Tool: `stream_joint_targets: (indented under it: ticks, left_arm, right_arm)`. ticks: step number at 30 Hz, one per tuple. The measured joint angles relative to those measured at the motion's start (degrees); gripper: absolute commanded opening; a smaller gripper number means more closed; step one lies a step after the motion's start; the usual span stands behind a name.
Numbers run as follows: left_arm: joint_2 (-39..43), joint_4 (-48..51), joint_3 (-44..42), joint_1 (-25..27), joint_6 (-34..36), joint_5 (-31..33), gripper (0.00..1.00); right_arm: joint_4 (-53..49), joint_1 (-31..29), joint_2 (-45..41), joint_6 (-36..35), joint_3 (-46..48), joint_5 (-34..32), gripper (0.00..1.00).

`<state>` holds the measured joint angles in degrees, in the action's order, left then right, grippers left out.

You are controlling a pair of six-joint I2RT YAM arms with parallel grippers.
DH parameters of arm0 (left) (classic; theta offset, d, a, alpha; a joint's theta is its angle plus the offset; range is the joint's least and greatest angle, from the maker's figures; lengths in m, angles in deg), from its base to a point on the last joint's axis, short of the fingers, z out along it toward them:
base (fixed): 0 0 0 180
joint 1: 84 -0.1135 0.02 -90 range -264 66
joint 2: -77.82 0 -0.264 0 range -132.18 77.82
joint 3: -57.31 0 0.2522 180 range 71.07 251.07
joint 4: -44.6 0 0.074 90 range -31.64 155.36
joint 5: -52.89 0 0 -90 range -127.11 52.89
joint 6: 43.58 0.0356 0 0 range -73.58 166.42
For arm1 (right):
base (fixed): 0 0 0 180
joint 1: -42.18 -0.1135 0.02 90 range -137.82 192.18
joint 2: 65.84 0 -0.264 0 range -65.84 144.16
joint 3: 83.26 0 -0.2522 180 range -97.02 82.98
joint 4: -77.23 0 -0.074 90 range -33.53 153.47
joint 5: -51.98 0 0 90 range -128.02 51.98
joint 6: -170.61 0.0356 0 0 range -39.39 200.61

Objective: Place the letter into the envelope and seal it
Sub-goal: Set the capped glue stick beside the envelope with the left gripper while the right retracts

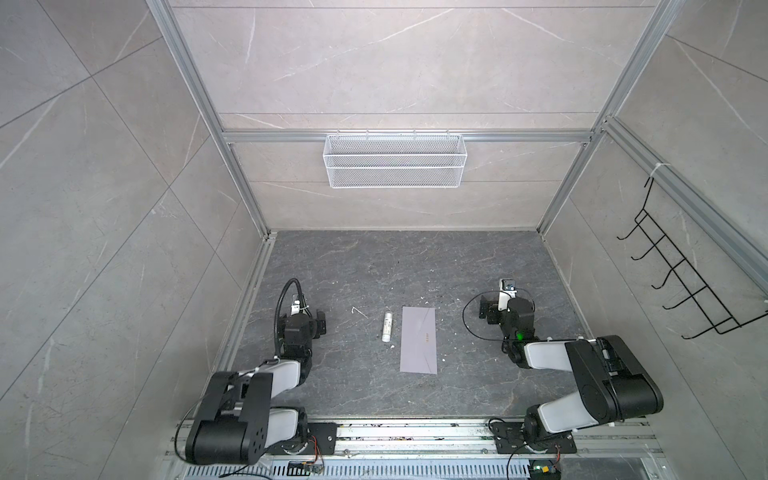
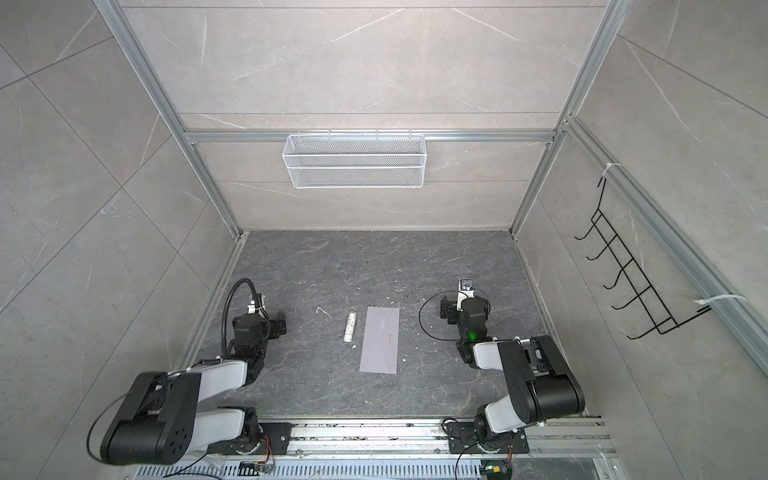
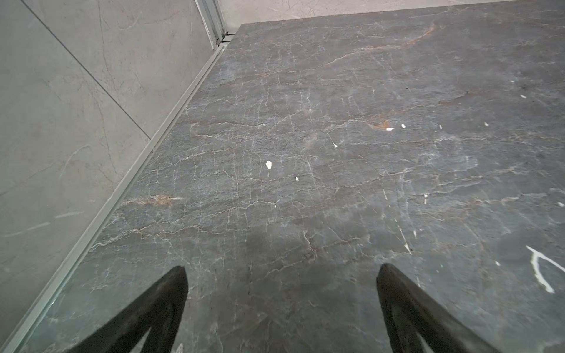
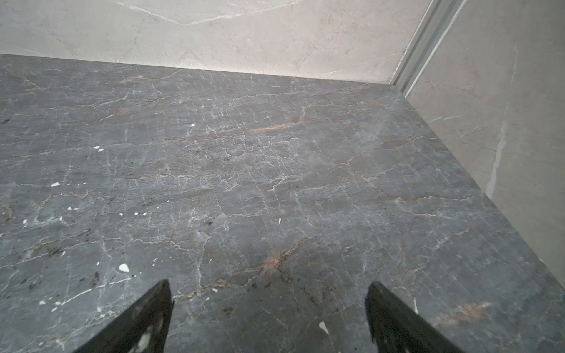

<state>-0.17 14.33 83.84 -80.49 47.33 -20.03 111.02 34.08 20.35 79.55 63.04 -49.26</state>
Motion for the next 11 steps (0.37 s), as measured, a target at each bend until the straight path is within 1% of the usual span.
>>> stream_joint_targets:
  ticks: [2,4,11]
  left_arm:
    - [-5.42,-3.69,1.22,-1.86,0.00,-2.89,0.97]
    - [-8.44,-3.30,3.32,-3.10,-0.04,-5.55,0.97]
    - [-8.61,-4.02,6.43,-4.20,-0.15,-8.74,0.97]
  right_arm:
    - [0.22,0.00,0.00,0.00,0.00,0.28,0.99]
    - [0.37,0.00,0.00,0.00,0.00,0.44,0.99]
    - [0.33,0.44,0.02,0.02,-0.28,1.68,0.99]
